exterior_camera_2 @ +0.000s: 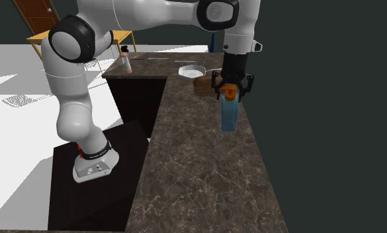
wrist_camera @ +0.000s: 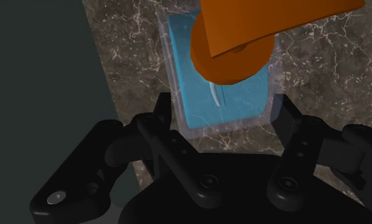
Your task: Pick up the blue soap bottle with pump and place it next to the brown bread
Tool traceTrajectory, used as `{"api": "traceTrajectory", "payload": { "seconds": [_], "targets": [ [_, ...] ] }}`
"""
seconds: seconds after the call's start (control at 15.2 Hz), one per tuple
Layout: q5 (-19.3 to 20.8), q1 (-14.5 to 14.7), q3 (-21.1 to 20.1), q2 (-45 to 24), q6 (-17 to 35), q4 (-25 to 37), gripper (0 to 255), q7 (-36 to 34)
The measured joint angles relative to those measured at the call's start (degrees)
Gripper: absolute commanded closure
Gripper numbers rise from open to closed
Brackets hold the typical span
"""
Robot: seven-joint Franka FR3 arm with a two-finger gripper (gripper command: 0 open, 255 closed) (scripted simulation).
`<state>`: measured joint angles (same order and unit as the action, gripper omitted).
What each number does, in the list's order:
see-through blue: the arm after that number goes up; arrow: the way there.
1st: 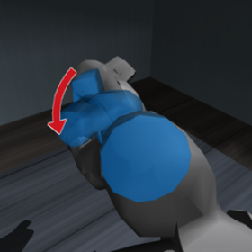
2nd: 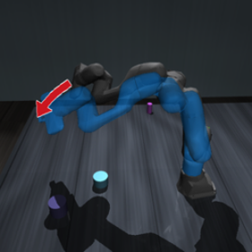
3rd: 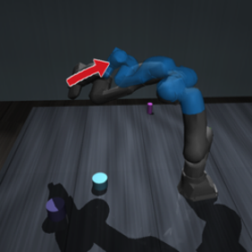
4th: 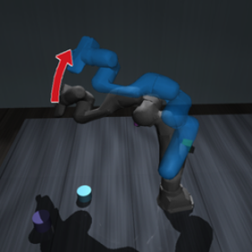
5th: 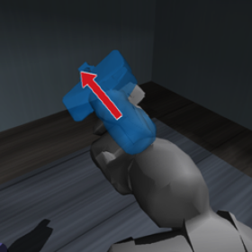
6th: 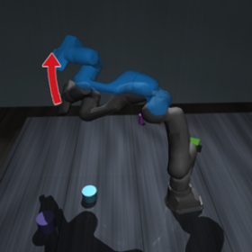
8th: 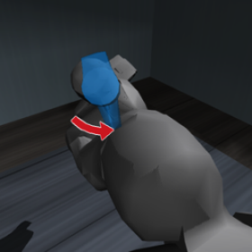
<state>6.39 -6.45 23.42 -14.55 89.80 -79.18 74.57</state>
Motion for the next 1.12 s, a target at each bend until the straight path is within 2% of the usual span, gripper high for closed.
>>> {"api": "traceTrajectory", "payload": {
  "seconds": [0.46,0.86,1.12],
  "targets": [
    [-0.6,-0.7,0.2,-1.6,-5.9,7.5,255,1.4],
    [-1.7,-2.0,0.4,-4.5,-11.7,16.4,255,2.9],
    [-0.9,1.3,-0.7,-2.7,-11.7,13.8,255,-1.1]
  ]
}}
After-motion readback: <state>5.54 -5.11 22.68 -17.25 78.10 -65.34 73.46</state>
